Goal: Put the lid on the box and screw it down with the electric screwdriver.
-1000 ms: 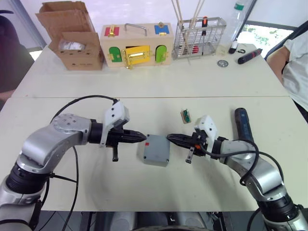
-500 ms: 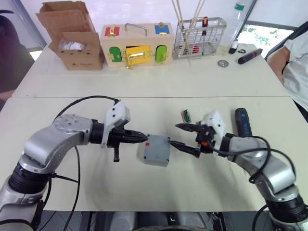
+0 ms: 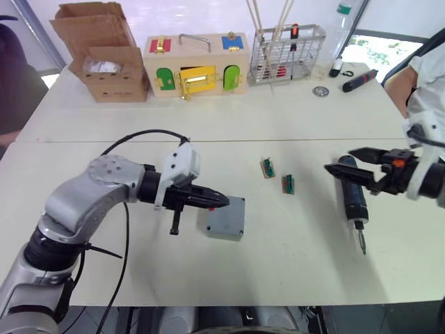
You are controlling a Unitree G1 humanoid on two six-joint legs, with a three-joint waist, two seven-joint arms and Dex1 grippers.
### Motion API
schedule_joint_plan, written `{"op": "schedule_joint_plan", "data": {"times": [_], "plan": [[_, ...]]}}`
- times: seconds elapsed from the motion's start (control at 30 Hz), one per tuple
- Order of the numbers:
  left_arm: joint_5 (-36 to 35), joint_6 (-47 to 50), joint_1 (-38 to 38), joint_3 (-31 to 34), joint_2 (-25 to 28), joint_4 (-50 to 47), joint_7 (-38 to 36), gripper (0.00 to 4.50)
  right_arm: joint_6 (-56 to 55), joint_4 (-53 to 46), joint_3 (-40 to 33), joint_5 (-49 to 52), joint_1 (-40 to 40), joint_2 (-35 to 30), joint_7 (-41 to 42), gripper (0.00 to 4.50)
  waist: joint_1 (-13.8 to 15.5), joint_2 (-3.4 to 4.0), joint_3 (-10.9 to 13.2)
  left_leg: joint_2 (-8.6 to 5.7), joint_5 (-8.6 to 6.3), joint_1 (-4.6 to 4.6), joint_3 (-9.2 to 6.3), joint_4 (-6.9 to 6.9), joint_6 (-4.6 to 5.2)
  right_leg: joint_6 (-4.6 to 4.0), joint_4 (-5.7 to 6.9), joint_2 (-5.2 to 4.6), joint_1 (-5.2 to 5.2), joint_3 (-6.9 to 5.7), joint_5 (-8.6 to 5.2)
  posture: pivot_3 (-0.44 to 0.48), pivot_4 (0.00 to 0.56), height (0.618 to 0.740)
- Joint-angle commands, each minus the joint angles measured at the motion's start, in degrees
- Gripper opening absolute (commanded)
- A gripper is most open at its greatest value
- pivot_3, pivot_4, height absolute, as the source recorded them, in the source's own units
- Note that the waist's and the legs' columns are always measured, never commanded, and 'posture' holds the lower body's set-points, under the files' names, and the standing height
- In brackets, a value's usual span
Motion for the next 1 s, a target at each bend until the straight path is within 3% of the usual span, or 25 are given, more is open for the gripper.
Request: {"op": "schedule_joint_plan", "data": {"times": [0.03, 0.2, 0.47, 0.7, 0.9, 1.0], "plan": [[1.5, -2.6, 0.9, -0.6, -0.1, -0.1, -0.7, 0.0, 11.4, 5.4, 3.7, 2.9, -2.2, -7.9, 2.5, 4.47, 0.0, 0.02, 0.0, 0.02, -0.01, 0.0, -0.01, -0.01, 0.01, 0.0, -0.02, 0.02, 0.01, -0.01, 0.0, 0.0, 0.15, 0.74], [3.0, -3.5, 0.9, -2.0, -1.4, 0.2, -0.2, 0.0, 13.1, 16.5, 17.0, 5.1, -7.5, -12.5, 0.5, 4.47, 0.1, -0.01, 0.0, 0.03, -0.03, 0.01, 0.06, 0.06, 0.05, 0.0, -0.03, -0.01, 0.03, 0.03, 0.0, 0.0, 0.15, 0.74], [2.7, -1.8, 3.5, -1.5, -2.6, -2.1, 3.0, 0.0, 13.1, 26.1, 33.6, 0.2, -16.6, -11.2, 0.6, 4.47, 0.1, 0.01, 0.0, 0.02, -0.03, -0.04, 0.1, 0.04, 0.05, 0.0, -0.03, -0.02, -0.08, 0.07, 0.0, 0.0, 0.15, 0.74], [2.4, -0.2, 6.7, -1.1, -4.1, -4.1, 7.7, 0.0, 13.1, 34.1, 40.0, -8.1, -25.0, -3.4, -0.7, 4.47, 0.1, 0.01, 0.0, 0.02, -0.03, -0.05, 0.11, 0.03, 0.05, 0.0, -0.01, -0.02, -0.12, 0.08, 0.0, 0.0, 0.15, 0.74], [2.1, 1.2, 12.0, -1.2, -4.2, -9.0, 11.5, 0.0, 12.7, 29.5, 45.8, -12.2, -23.9, -5.4, 4.4, 4.47, 0.4, 0.0, 0.0, 0.0, -0.03, -0.07, 0.08, 0.04, 0.05, 0.0, -0.05, -0.06, -0.09, 0.06, 0.0, 0.0, 0.15, 0.74], [3.9, 0.3, 10.0, -2.0, -4.1, -7.4, 11.4, 0.0, 11.3, 30.3, 48.7, -15.4, -25.0, -4.5, 6.2, 4.47, 0.7, -0.01, 0.0, 0.0, -0.03, -0.07, 0.04, 0.06, 0.05, 0.0, -0.04, -0.06, -0.09, 0.03, 0.0, 0.0, 0.15, 0.74]]}}
